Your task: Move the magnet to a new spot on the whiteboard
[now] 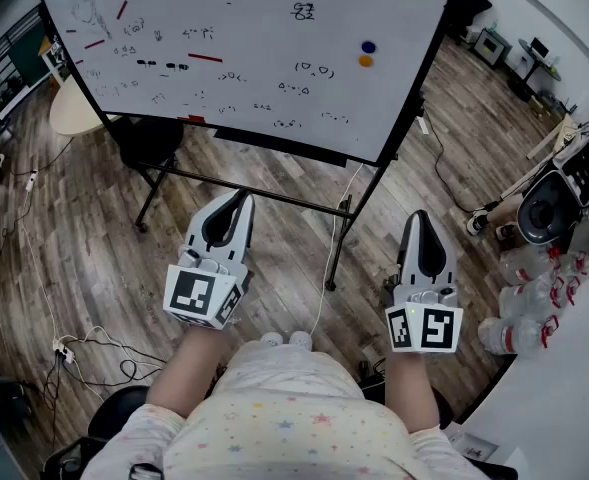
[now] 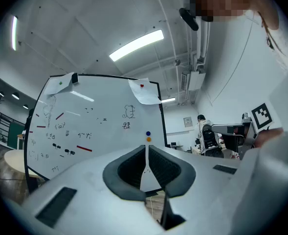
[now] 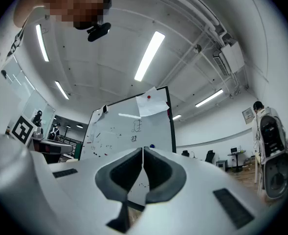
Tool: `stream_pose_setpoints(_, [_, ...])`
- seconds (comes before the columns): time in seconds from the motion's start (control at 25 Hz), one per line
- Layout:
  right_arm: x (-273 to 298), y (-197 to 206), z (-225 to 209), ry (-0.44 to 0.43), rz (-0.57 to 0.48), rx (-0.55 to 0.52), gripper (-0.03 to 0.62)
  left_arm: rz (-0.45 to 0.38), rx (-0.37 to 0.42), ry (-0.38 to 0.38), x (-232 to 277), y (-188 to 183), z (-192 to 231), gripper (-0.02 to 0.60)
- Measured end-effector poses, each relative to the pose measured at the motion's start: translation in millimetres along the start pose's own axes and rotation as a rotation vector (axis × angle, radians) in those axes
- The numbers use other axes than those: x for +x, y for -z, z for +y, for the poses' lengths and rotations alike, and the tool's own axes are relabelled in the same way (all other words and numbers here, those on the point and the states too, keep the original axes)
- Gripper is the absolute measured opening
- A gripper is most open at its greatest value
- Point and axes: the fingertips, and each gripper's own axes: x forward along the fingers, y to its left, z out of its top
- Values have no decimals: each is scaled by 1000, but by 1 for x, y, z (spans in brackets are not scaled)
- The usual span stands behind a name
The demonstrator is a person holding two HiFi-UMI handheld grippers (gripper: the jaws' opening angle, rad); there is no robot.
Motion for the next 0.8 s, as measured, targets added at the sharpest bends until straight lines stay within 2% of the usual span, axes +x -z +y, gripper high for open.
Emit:
stream_pose_setpoints(0.16, [4,3,1,-1,2,6,2,0,-5,1,4,1,0,29])
stream_pose_setpoints(0.36, [4,-1,-7,37,-22,43,12,8,-12,0,7,4,-1,29])
stream_pose_setpoints(0.68, [14,7,-21,27,1,73,90,12,-25,-30,24,7,-3,37])
stream_pose_setpoints(0.8, [21,12,-29,22,-3,79,145,18,-21,-41,32,12,-4,155])
